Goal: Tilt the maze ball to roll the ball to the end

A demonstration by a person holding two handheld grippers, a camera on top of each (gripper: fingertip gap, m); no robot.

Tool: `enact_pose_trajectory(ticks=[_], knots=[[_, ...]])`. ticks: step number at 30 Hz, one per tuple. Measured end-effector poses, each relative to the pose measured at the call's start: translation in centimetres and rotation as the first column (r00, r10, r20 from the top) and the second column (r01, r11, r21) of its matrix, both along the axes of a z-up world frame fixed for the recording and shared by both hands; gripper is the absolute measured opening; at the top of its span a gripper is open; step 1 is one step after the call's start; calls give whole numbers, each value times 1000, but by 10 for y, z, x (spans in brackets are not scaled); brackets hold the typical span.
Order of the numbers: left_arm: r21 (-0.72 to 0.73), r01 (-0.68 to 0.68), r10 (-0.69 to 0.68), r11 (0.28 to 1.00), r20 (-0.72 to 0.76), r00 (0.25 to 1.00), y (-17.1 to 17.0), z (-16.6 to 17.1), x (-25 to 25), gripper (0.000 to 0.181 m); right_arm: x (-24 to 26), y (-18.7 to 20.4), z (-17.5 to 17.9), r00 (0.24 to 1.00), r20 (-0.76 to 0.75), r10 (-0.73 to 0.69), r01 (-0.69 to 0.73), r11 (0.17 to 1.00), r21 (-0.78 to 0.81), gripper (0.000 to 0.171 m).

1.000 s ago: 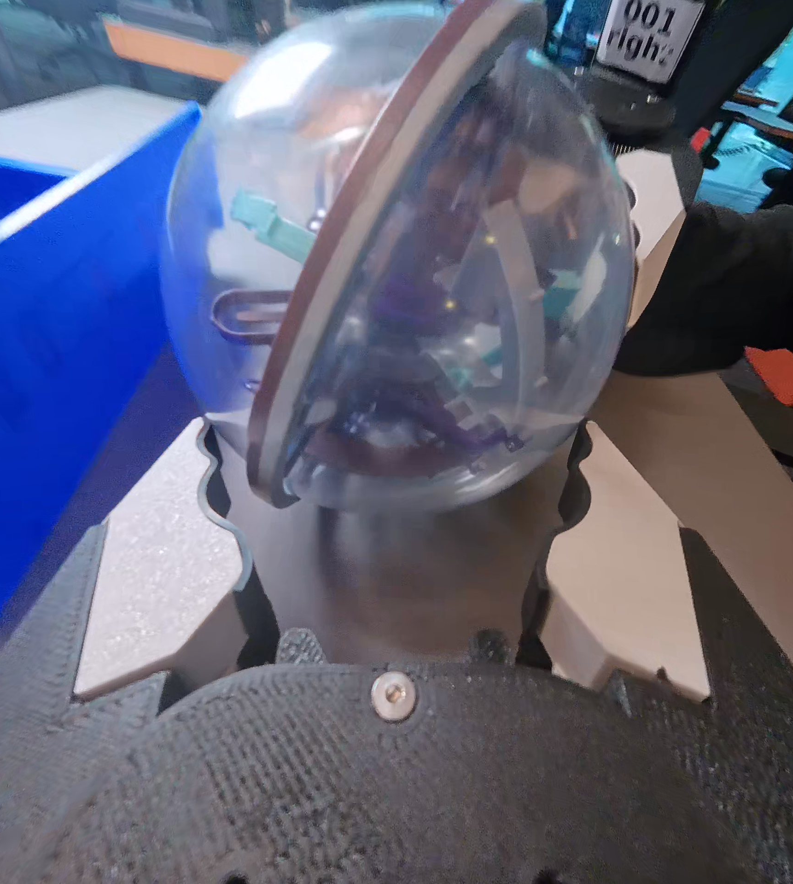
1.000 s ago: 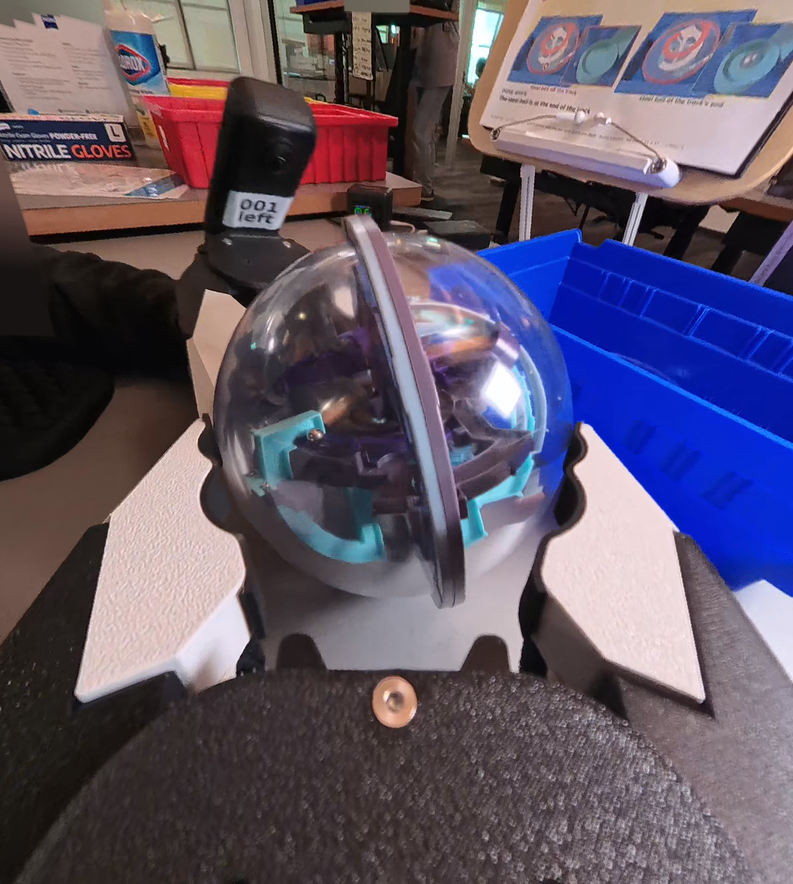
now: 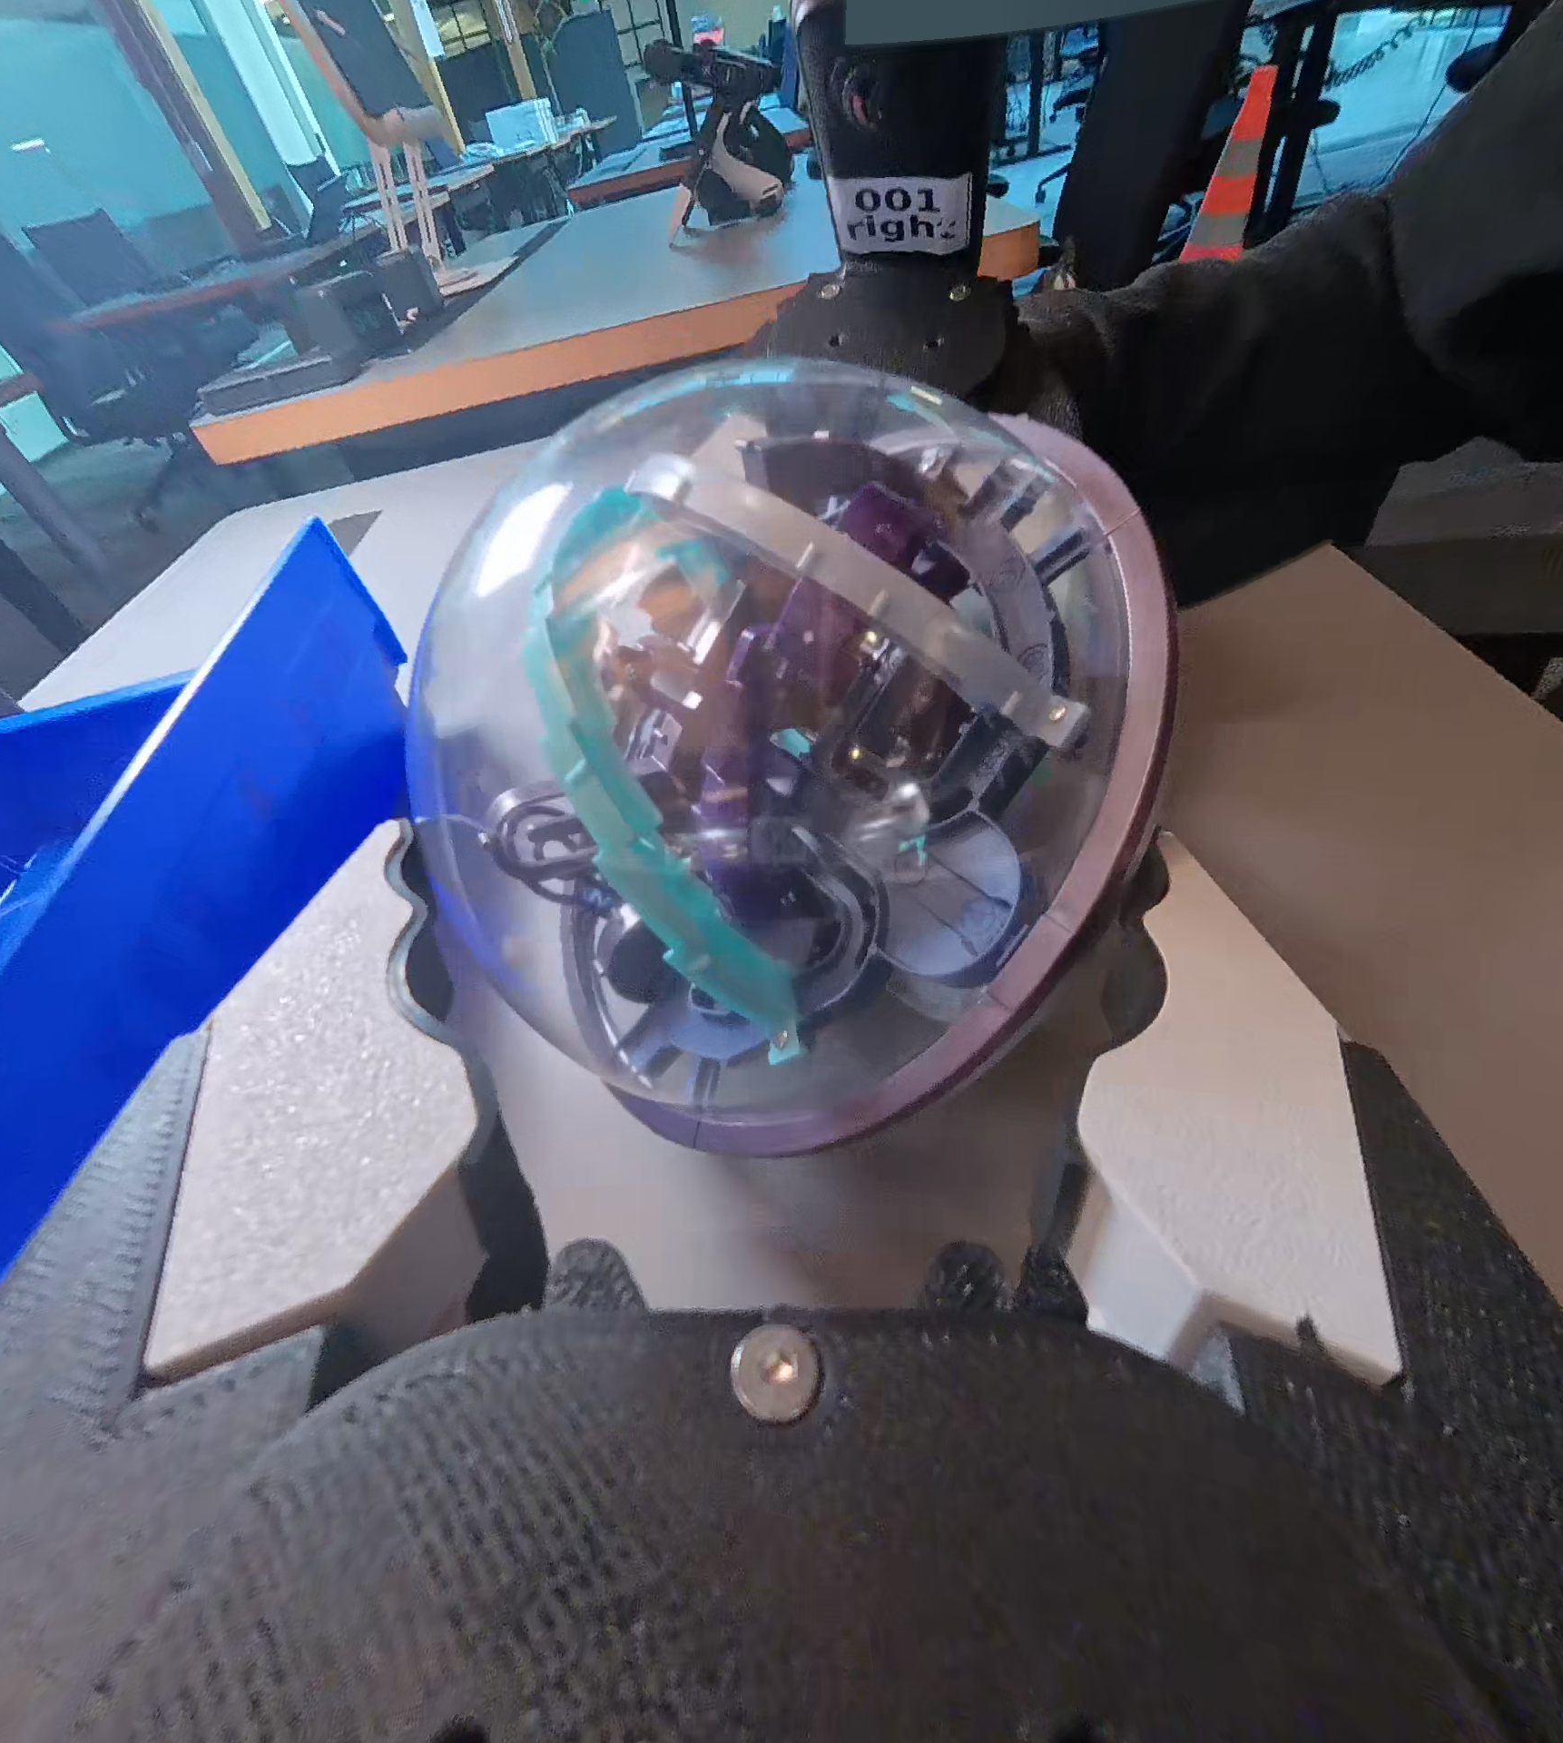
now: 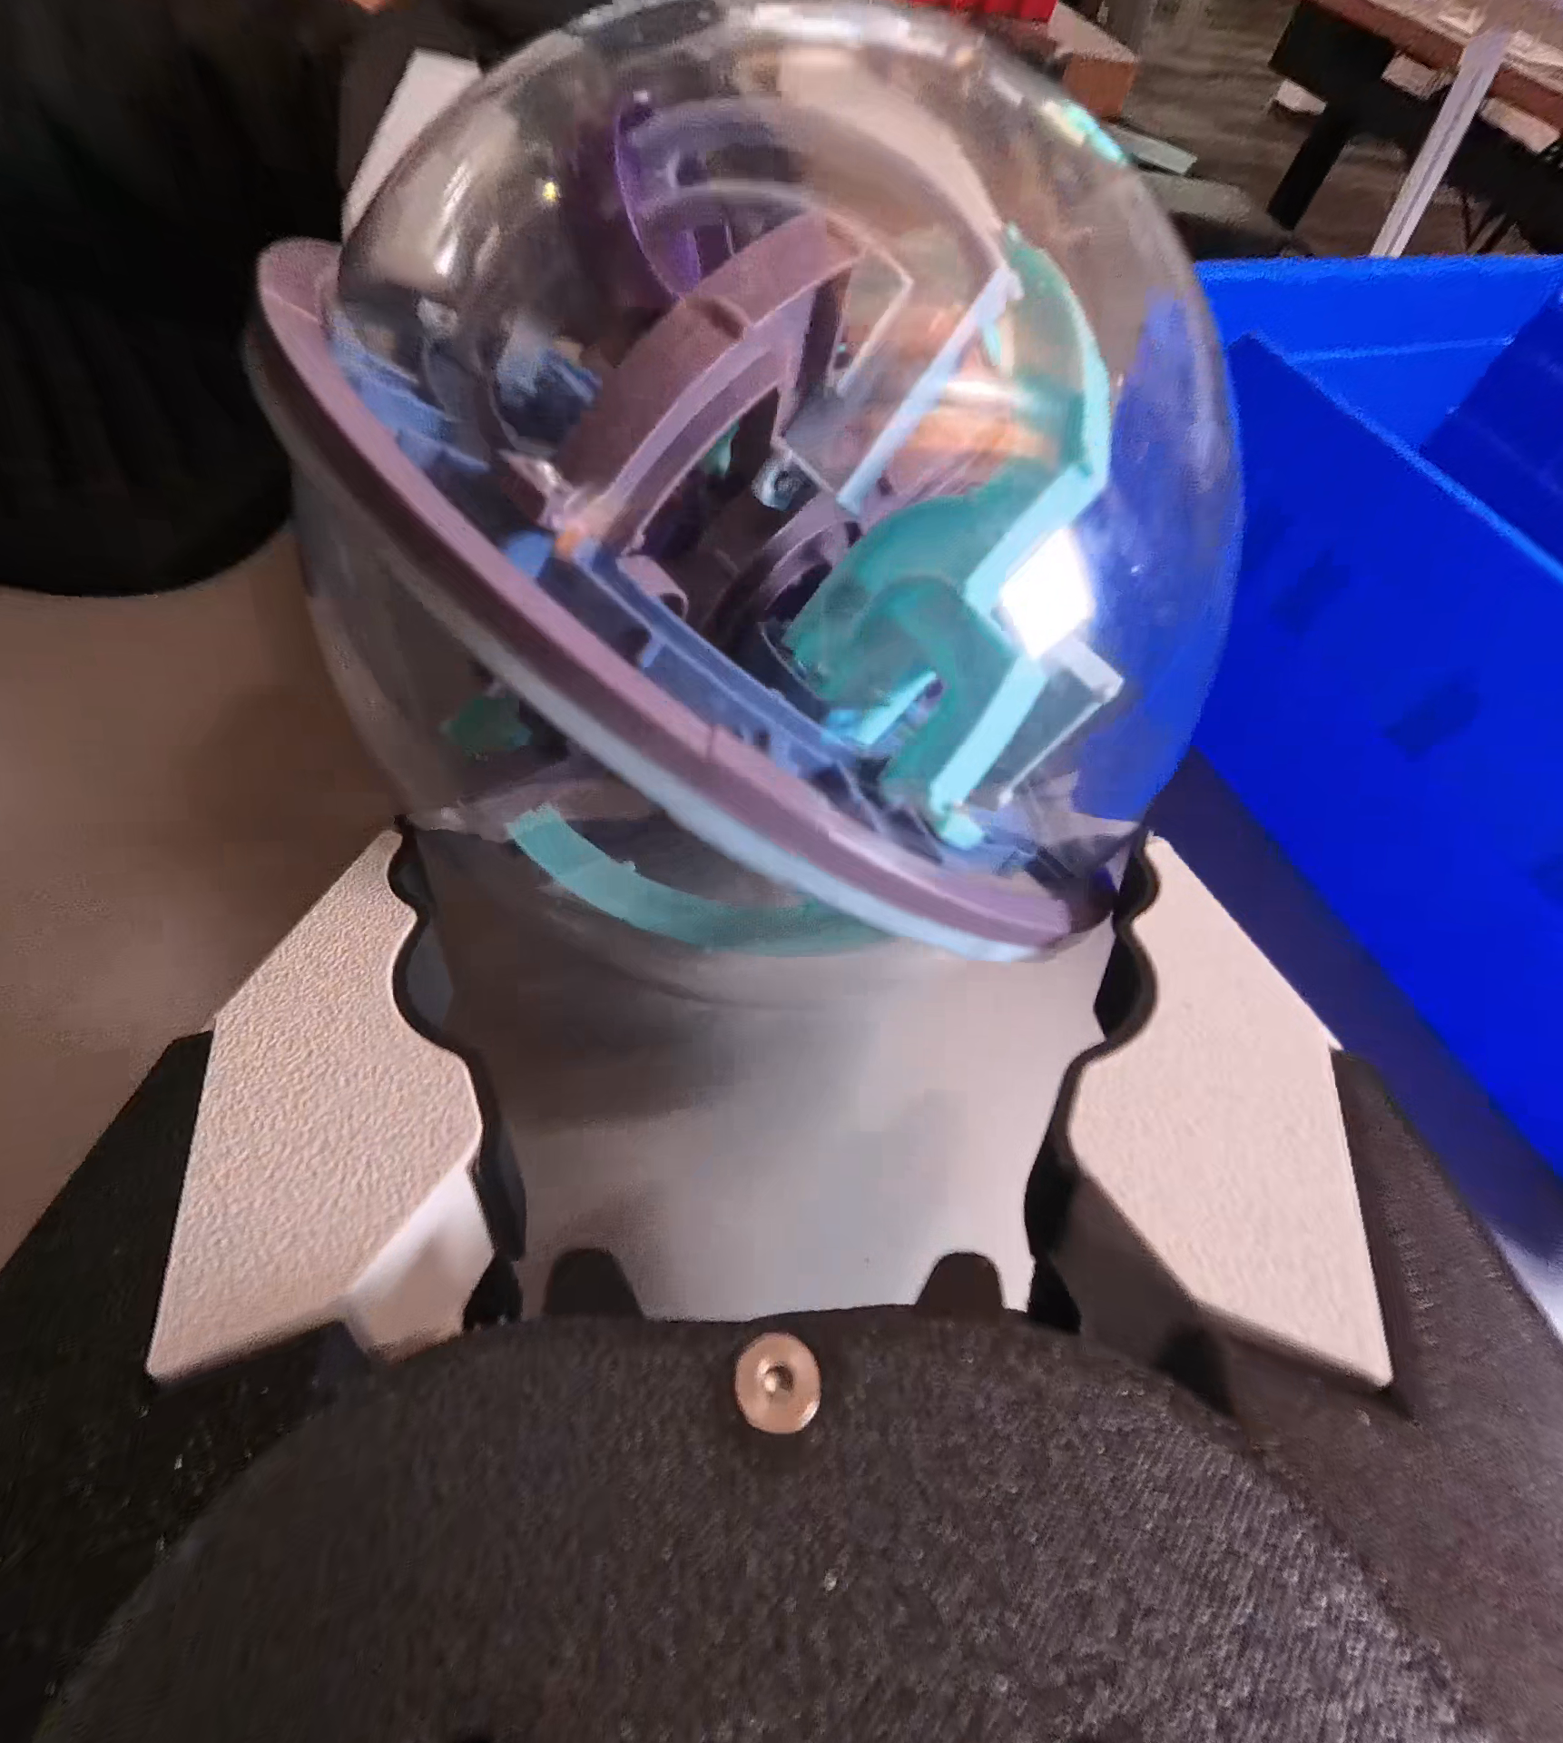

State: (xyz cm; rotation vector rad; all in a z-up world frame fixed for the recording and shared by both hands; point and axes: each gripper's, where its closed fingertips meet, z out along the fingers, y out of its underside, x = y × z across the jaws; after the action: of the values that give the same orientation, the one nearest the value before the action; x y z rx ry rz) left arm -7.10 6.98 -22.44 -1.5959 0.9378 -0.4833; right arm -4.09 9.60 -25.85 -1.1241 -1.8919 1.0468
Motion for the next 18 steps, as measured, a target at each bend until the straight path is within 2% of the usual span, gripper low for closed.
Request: enact_pose_trajectory(ticks=[3,7,12,15,18], knots=[[-58,-13,13,998,12,1000,4,7,5,142,-1,0,-7,999,33,-4,5,999,-37,144],[-140,1,13,990,98,995,8,25,13,138,0,-10,-22,991,132,37,-13,983,-182,143],[-219,-22,57,976,152,987,18,35,10,129,1,-2,-30,980,200,-13,44,987,-153,142],[-274,-32,89,961,200,976,28,41,6,121,3,17,-17,987,133,-88,91,996,-15,144],[-297,-30,100,954,225,969,40,47,6,117,0,15,13,996,-30,-83,84,996,19,143]])
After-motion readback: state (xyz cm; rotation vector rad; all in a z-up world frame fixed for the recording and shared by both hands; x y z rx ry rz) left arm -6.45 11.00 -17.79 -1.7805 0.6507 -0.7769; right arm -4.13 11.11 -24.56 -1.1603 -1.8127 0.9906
